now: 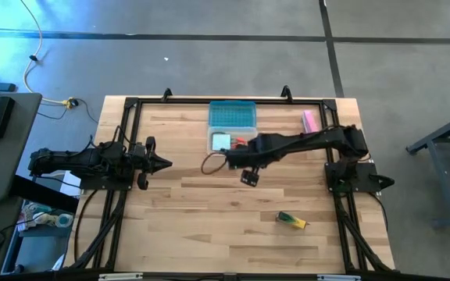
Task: Pack school essentials
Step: Put the yellow crayon box into the supply box
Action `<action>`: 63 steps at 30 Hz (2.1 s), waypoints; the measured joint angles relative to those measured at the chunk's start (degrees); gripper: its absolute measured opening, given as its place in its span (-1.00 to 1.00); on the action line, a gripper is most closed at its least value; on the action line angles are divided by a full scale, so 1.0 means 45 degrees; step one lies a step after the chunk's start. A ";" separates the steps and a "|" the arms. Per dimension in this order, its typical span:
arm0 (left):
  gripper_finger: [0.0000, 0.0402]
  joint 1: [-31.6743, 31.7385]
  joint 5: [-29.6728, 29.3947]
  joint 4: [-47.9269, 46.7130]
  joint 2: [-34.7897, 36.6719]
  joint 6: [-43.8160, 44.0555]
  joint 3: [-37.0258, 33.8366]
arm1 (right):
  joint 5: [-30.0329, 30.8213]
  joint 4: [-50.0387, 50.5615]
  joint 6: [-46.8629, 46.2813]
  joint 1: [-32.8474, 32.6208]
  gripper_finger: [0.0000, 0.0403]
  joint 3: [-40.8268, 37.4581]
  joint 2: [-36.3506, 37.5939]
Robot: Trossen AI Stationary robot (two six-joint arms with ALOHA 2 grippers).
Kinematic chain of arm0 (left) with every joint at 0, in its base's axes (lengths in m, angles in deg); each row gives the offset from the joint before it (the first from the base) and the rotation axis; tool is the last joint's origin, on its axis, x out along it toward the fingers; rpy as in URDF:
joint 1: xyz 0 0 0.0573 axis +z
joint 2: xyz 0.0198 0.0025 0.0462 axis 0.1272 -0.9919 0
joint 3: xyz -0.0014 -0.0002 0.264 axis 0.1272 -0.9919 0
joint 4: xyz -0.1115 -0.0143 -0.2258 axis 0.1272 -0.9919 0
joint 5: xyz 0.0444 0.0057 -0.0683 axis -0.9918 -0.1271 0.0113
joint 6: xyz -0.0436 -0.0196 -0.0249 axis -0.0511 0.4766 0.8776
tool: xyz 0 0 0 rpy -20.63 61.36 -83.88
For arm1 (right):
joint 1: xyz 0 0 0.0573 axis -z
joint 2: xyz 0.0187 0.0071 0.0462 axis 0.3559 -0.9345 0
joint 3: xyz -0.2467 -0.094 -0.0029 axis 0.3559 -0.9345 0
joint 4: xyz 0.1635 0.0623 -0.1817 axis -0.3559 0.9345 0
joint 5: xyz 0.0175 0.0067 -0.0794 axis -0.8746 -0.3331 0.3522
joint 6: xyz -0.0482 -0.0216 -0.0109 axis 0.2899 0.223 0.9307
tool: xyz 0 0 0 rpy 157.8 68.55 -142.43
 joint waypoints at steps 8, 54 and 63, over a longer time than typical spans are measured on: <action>-0.97 -0.0001 -0.0013 0.0001 0.0000 0.0000 0.0000 | 0.0781 0.1711 -0.0470 -0.0949 0.89 0.0000 0.0010; -0.97 0.0000 -0.0573 0.0034 0.0000 0.6339 0.0000 | -0.1302 -0.2488 -0.7015 -0.5802 0.89 -0.7771 0.7201; -0.97 -0.0001 -0.0576 0.0027 0.0000 0.6533 0.0000 | -0.1310 -0.3114 -0.8473 -0.7611 0.89 -0.7771 0.6038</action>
